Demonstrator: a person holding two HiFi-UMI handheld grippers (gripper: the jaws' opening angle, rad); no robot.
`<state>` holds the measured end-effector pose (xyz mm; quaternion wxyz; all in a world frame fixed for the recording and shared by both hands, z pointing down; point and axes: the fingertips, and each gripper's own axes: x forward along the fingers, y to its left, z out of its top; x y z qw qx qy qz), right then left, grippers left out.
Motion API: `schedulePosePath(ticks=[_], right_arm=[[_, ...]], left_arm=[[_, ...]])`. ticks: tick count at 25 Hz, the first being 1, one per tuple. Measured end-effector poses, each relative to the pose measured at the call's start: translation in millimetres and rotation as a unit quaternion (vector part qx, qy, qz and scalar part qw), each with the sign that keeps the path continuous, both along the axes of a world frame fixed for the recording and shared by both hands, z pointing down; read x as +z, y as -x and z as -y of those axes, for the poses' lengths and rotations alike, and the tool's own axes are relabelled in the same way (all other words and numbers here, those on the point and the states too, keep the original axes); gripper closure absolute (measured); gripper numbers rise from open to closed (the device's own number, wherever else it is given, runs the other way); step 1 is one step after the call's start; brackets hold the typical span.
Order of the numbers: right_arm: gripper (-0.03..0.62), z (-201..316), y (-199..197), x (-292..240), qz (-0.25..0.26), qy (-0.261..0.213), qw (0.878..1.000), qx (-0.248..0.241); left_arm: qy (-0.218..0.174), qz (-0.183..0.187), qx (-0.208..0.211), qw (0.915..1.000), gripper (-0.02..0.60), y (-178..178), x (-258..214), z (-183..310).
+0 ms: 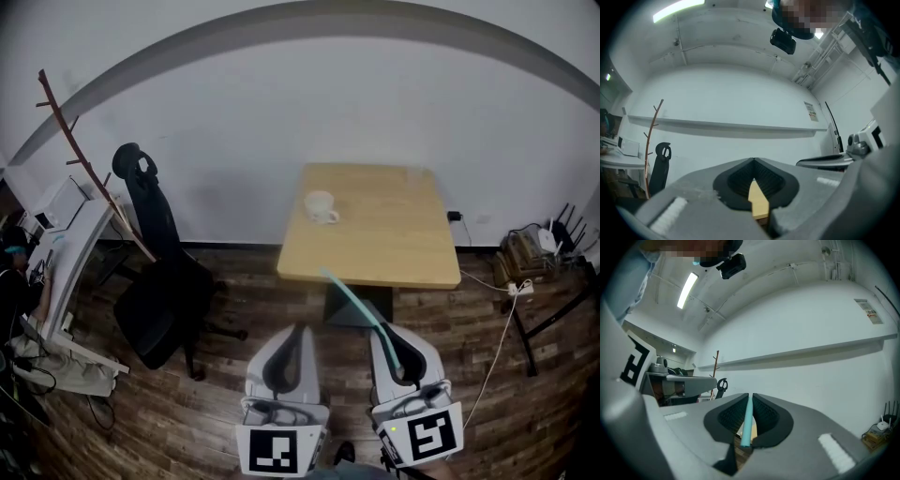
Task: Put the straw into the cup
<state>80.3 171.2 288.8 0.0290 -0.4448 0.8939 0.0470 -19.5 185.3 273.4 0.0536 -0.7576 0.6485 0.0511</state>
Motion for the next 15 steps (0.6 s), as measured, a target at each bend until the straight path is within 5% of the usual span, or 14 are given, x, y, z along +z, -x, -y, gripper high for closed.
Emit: schedulePosePath(ticks=[15], right_arm=[[0.562, 128.6, 64.3, -29.6, -0.004, -0.031, 0.999, 0.025]], left_arm=[[-0.034, -0.011, 0.026, 0.9990, 0.565, 68.0, -28.0, 134.3]])
